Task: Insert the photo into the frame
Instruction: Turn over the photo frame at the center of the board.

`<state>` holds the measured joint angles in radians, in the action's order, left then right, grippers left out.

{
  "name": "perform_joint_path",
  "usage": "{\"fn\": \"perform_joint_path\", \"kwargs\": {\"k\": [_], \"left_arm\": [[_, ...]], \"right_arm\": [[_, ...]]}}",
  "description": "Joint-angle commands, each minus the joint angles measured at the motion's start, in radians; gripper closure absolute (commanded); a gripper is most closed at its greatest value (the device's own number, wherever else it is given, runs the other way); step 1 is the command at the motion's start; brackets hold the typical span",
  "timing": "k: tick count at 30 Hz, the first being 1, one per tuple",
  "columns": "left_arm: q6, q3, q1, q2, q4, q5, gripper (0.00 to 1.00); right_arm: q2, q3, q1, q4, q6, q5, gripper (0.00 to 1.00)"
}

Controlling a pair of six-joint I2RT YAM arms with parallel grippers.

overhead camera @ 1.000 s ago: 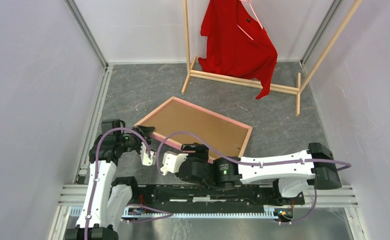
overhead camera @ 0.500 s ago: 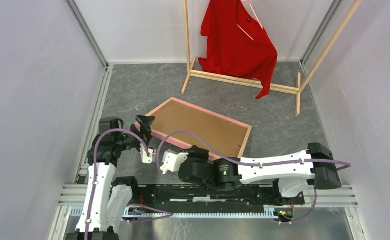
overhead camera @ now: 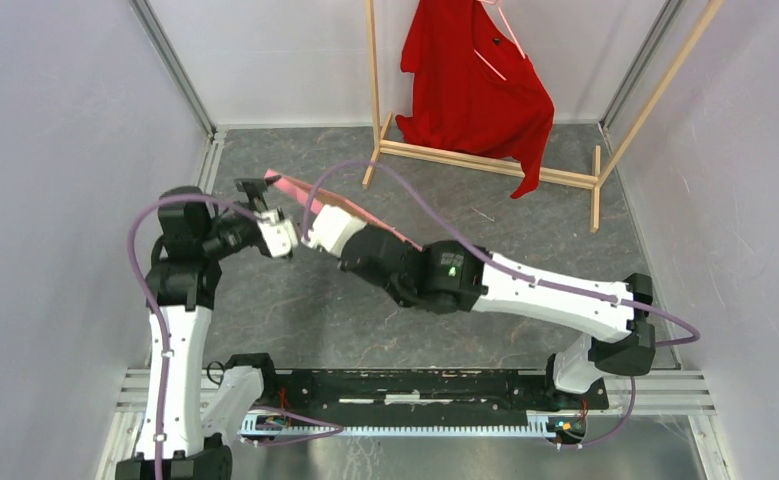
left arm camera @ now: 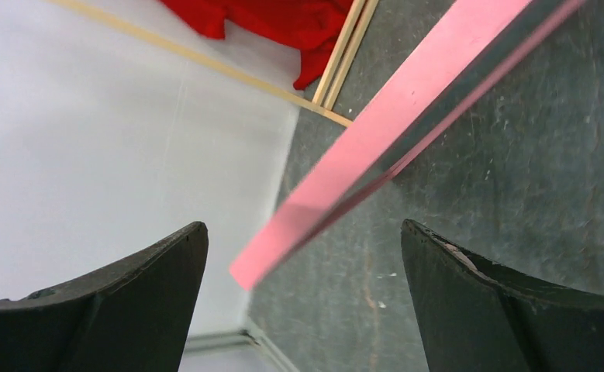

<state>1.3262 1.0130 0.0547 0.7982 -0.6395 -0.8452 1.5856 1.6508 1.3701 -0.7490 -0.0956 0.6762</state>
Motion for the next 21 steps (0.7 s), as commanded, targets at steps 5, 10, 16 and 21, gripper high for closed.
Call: {"fn": "perform_joint_path", "kwargs": {"k": [5, 10, 16, 21], "left_arm": [[-0.565, 0.298, 0.002, 0.201, -0.077, 0.162, 0.0], [-0.794, 0.316, 0.004, 0.2, -0.005, 0.141, 0.0], [-0.902, 0.331, 0.004, 0.221, 0.013, 0.177, 0.0], [-0.859, 0.264, 0.004, 0.199, 0.02, 0.22, 0.0]], "right_arm": [[-0.036, 0.225, -0.195, -0.069, 0.171, -0.217, 1.0], [-0.066, 0.235, -0.366, -0.06, 0.248, -0.404, 1.0], [-0.103, 0.195, -0.583, -0.06, 0.287, -0.615, 1.0], [-0.223, -0.018, -0.757, 0.008, 0.346, -0.756, 1.0]]}}
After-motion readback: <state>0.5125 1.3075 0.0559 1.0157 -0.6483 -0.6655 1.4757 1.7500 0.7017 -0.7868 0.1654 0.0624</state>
